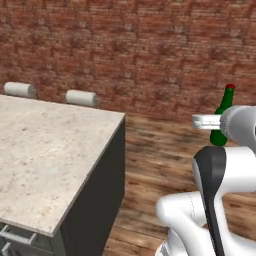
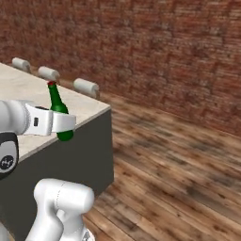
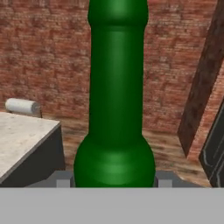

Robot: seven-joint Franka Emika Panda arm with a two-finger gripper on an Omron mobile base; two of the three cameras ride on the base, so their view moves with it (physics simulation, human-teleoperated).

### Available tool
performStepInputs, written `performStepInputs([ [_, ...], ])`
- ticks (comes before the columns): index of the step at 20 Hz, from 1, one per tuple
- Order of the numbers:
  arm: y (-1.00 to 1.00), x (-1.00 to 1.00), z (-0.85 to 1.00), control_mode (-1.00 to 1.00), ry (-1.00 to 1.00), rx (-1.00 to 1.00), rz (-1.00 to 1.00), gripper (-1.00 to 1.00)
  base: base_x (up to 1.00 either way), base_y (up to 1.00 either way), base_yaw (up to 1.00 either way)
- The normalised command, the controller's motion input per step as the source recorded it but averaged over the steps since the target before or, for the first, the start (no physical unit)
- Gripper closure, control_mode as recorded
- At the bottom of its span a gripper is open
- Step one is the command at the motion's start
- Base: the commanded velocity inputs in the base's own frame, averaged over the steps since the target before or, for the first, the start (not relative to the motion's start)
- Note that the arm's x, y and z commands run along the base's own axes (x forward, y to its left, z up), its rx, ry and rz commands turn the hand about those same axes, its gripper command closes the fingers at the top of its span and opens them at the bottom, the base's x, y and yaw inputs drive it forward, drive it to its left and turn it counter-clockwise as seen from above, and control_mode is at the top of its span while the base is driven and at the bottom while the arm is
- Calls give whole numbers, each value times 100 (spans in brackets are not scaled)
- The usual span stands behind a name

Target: Get the candle and the beer from the cabinet and move them to the dining counter.

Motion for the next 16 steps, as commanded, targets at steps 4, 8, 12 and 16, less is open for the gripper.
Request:
performStepInputs([
  [4,0,0,0,100,0,0,0,100,33,-50,47],
  [8,0,0,0,100,0,0,0,100,33,-50,47],
  [12,0,0,0,100,0,0,0,100,36,-48,48],
  [16,0,0,0,100,0,0,0,100,38,-46,49],
])
